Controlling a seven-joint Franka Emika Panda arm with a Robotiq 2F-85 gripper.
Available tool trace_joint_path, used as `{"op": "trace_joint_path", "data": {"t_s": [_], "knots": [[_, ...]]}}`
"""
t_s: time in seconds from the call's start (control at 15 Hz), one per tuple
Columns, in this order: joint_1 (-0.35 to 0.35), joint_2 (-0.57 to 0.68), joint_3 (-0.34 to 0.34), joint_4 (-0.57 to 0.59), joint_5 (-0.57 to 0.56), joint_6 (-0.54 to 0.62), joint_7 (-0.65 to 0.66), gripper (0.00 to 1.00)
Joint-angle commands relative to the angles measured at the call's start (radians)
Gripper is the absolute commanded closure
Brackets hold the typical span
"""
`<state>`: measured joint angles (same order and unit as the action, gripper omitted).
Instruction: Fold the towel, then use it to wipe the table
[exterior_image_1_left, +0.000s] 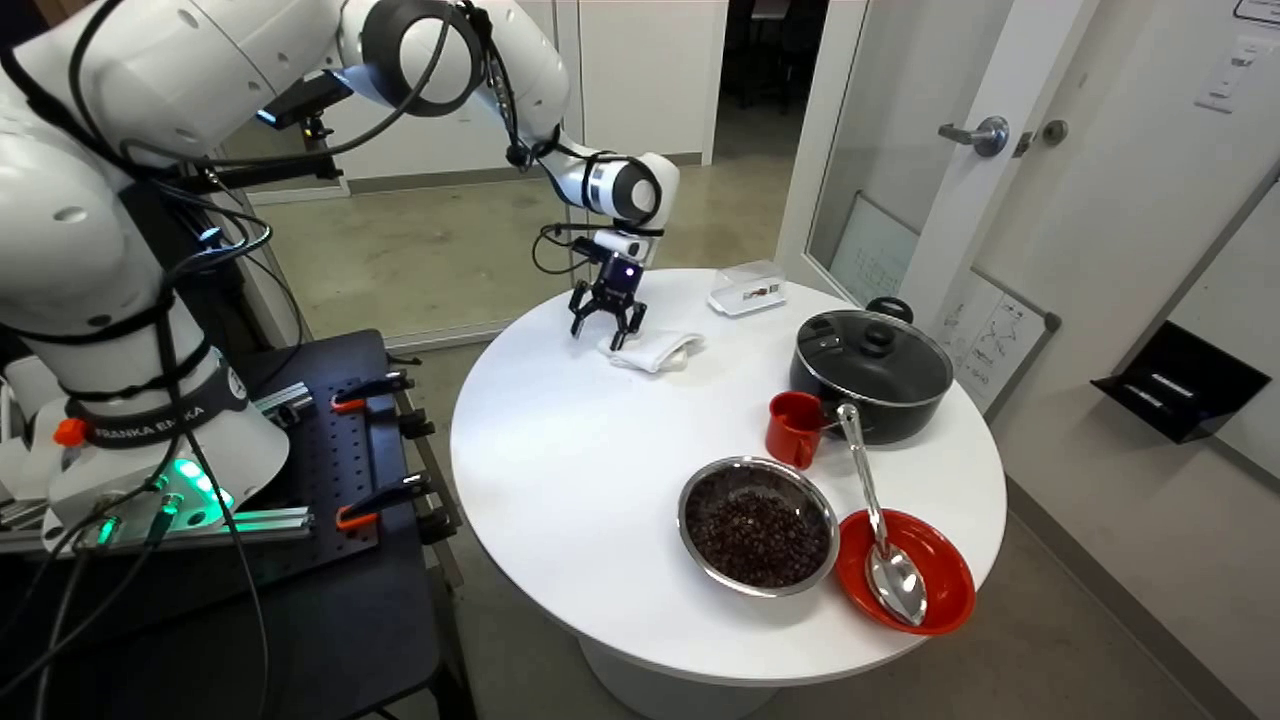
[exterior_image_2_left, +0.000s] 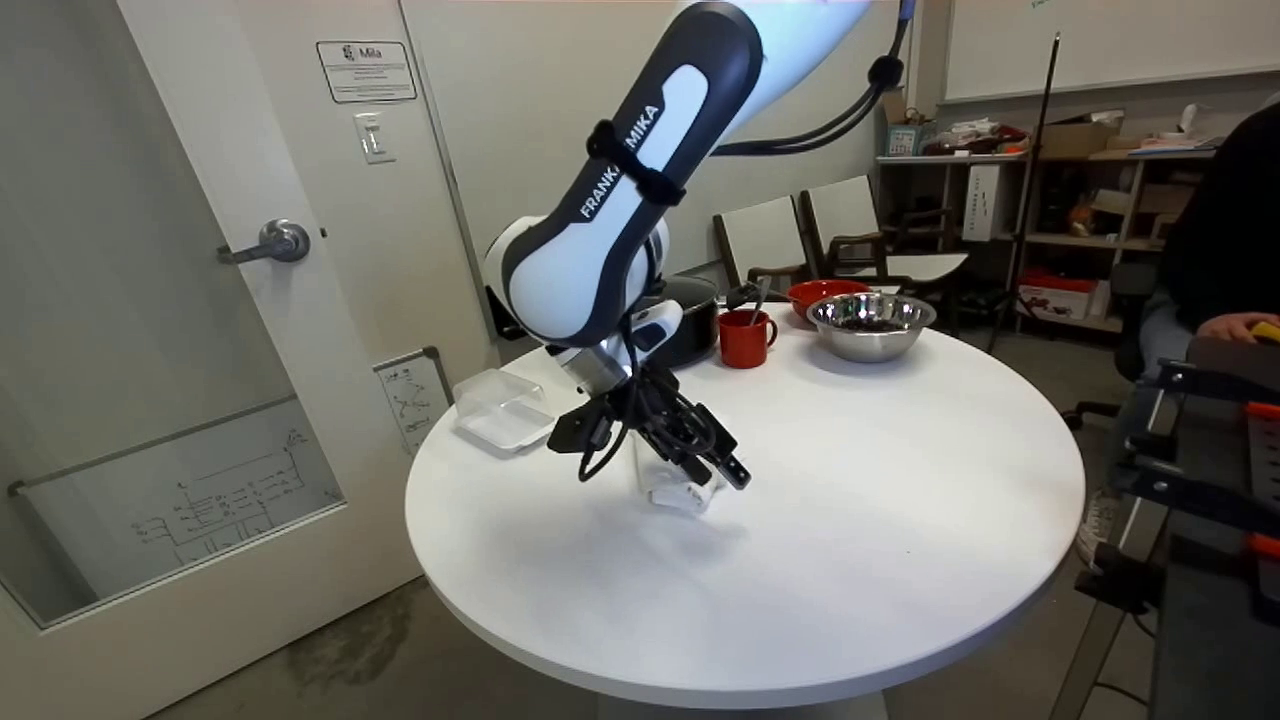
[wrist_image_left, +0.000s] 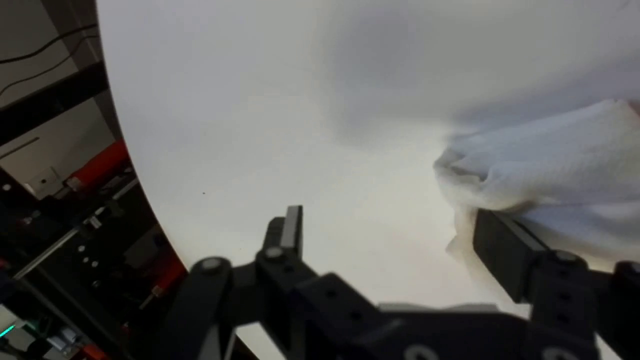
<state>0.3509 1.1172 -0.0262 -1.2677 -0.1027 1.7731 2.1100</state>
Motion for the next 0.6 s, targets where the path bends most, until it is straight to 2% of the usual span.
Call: {"op": "trace_joint_path", "data": {"t_s": [0.0,0.27,0.33,0.4,0.53], "knots": [[0.036,-0.012,0.013,0.103,-0.016,-0.138,-0.042,0.0],[0.077,-0.053,0.018,0.173,-0.026,-0.269,-0.047,0.0],[0.085,-0.067,0.018,0.178,-0.033,-0.255,-0.05,0.0],[0.093,-0.091,0.008,0.143,-0.053,-0.141,-0.063,0.0],[0.094,-0.106,-0.006,0.104,-0.089,0.002,-0.06,0.0]]}}
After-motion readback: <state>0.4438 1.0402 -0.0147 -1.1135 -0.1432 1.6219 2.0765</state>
